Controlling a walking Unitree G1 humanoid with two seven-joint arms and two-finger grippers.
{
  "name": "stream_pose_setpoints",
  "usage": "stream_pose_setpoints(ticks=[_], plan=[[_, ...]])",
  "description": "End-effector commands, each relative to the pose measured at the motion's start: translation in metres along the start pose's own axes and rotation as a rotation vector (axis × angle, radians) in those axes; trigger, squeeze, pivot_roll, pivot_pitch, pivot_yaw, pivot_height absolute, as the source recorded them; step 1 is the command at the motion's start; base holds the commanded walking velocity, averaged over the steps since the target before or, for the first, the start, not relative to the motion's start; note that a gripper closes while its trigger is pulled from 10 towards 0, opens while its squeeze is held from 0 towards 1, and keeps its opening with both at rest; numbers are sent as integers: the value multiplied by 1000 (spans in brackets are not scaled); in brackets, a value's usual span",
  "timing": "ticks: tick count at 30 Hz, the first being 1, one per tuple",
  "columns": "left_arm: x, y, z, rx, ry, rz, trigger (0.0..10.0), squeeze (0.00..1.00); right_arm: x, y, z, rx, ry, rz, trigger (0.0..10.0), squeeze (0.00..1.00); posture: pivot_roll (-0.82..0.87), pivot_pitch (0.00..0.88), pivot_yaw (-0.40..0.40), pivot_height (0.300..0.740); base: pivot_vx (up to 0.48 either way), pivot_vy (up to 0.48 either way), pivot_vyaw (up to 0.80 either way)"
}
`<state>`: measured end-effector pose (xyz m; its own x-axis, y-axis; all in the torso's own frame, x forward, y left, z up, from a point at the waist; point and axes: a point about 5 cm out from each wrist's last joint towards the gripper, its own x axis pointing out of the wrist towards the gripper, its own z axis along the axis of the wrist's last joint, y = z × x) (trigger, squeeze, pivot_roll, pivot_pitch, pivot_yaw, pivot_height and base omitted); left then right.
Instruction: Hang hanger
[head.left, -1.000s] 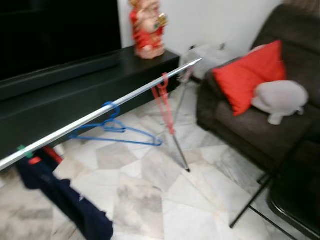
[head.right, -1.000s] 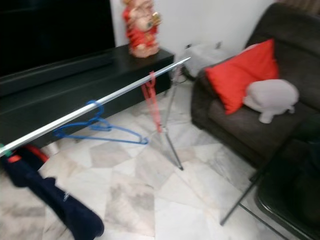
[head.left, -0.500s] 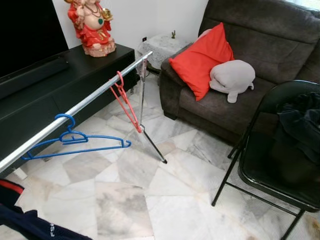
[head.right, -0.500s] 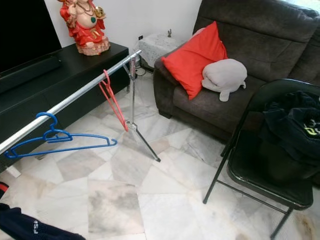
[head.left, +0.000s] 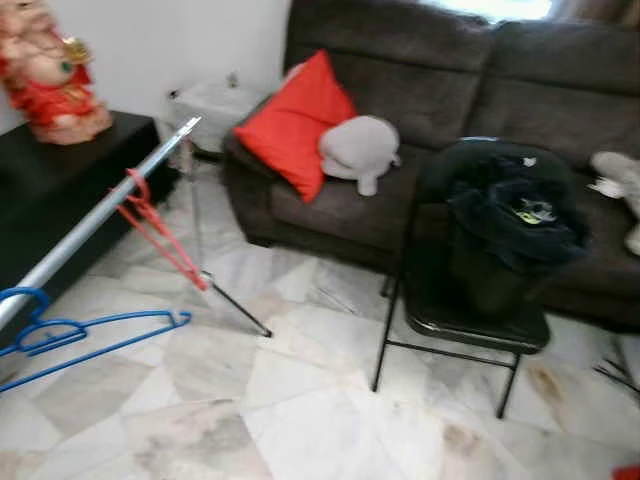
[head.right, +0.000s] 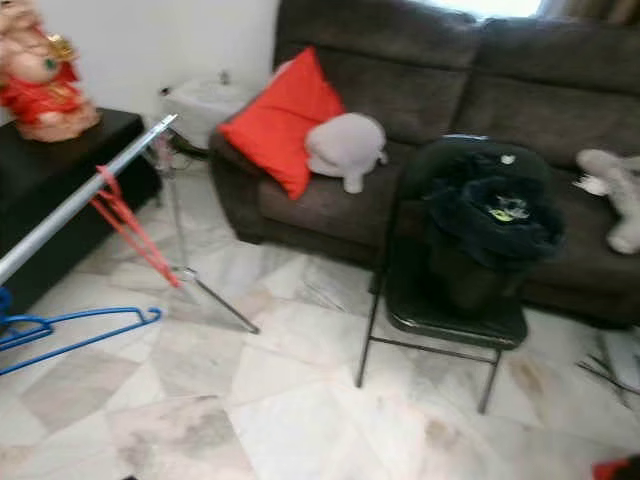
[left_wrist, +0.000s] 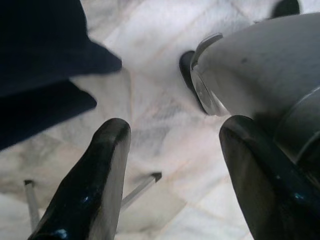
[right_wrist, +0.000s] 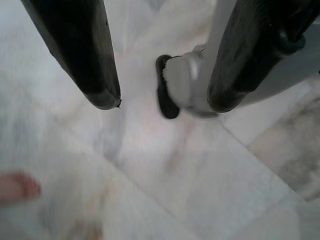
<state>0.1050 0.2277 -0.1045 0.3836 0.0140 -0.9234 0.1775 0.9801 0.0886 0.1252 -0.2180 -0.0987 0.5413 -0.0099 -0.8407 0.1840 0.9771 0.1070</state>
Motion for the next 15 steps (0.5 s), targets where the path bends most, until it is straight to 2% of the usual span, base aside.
stream_pose_setpoints(ticks=[1,4,15], plan=[[0,-4,-2,3,16,-11,10000,0,1,-3,7,-5,-28,-8,10000,0,-52,105,10,740,0,0,0],[1,-4,-2,14,15,-14,10000,0,1,-3,8,-5,-33,-8,10000,0,-52,106,10,740,0,-167,0],[1,-4,-1,16,14,-16,10000,0,1,-3,8,1,-40,-12,10000,0,-51,108,10,740,0,-381,0]])
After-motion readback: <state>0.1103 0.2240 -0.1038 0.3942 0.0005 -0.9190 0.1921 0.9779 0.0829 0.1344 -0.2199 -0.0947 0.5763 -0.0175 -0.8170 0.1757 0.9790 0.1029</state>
